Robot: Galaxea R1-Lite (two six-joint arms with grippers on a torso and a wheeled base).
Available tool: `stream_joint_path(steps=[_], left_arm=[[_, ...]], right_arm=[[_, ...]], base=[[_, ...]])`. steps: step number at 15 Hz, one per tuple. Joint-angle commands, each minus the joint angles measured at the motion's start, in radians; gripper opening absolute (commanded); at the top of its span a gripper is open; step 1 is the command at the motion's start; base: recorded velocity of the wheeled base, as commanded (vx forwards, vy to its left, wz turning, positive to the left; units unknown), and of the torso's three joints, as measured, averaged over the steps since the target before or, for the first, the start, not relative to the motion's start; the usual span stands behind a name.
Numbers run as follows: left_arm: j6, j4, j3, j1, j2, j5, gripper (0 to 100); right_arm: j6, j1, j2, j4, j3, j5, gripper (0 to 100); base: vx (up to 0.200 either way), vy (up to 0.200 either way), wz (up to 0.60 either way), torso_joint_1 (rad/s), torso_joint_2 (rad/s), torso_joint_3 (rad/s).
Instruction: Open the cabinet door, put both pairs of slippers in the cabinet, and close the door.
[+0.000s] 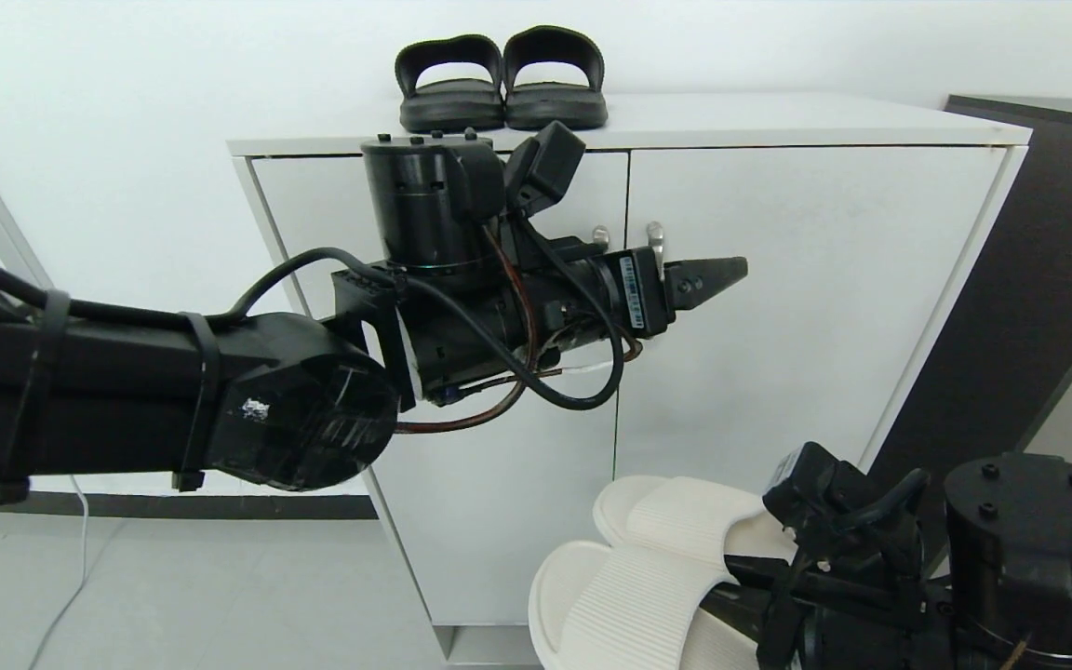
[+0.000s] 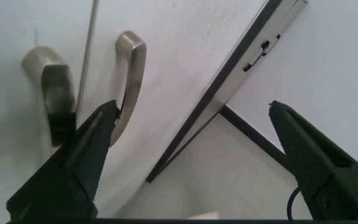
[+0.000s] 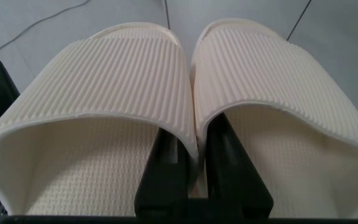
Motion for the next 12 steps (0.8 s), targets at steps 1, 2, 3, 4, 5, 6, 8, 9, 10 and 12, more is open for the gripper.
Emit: stream_joint_path(steps=[1,2,3,4,5,6,8,9,10,12], left_arm=[[0.0,0.001,-0.027,0.001,0.03,0.003,100],[0.0,0.0,-0.027,0.001,0.035,0.003,100],[0.0,0.0,-0.027,0.001,0.035,0.003,0],[0.0,0.0,-0.021,0.001,0.035,0.003,0],[0.0,0.0,-0.019,0.001,0.033,0.001,0],[0.0,0.001,-0.015,-0.001,0.03,0.003,0],[0.0,0.001,-0.002,-0.004,0.025,0.003,0],[0.0,0.001,0.001,-0.004,0.024,0.003,0],[0.0,0.0,0.013,-0.005,0.009,0.003,0],[0.0,-0.005,0.062,-0.022,-0.022,0.003,0]], right_arm=[[0.0,0.0,0.0,-0.001,0.001,0.001,0],[0.0,0.0,0.0,-0.001,0.001,0.001,0],[0.0,0.0,0.0,-0.001,0.001,0.001,0],[0.0,0.0,0.002,-0.001,0.001,0.003,0],[0.0,0.0,0.002,-0.001,0.002,0.003,0],[0.002,0.0,0.0,-0.001,0.002,0.004,0],[0.003,0.0,-0.014,-0.001,0.006,0.015,0],[0.003,0.002,-0.014,-0.001,0.007,0.02,0],[0.003,0.0,-0.024,-0.001,0.012,0.054,0],[0.0,0.005,-0.046,0.001,0.039,0.11,0]], base=[[0.0,0.0,0.0,0.0,0.0,0.0],[0.0,0.0,0.0,0.0,0.0,0.0],[0.0,0.0,0.0,0.0,0.0,0.0],[0.0,0.0,0.0,0.0,0.0,0.0],[0.0,0.0,0.0,0.0,0.0,0.0],[0.0,0.0,0.0,0.0,0.0,0.0],[0.0,0.0,0.0,0.0,0.0,0.0],[0.0,0.0,0.0,0.0,0.0,0.0],[0.0,0.0,0.0,0.0,0.0,0.0],[0.0,0.0,0.0,0.0,0.0,0.0]])
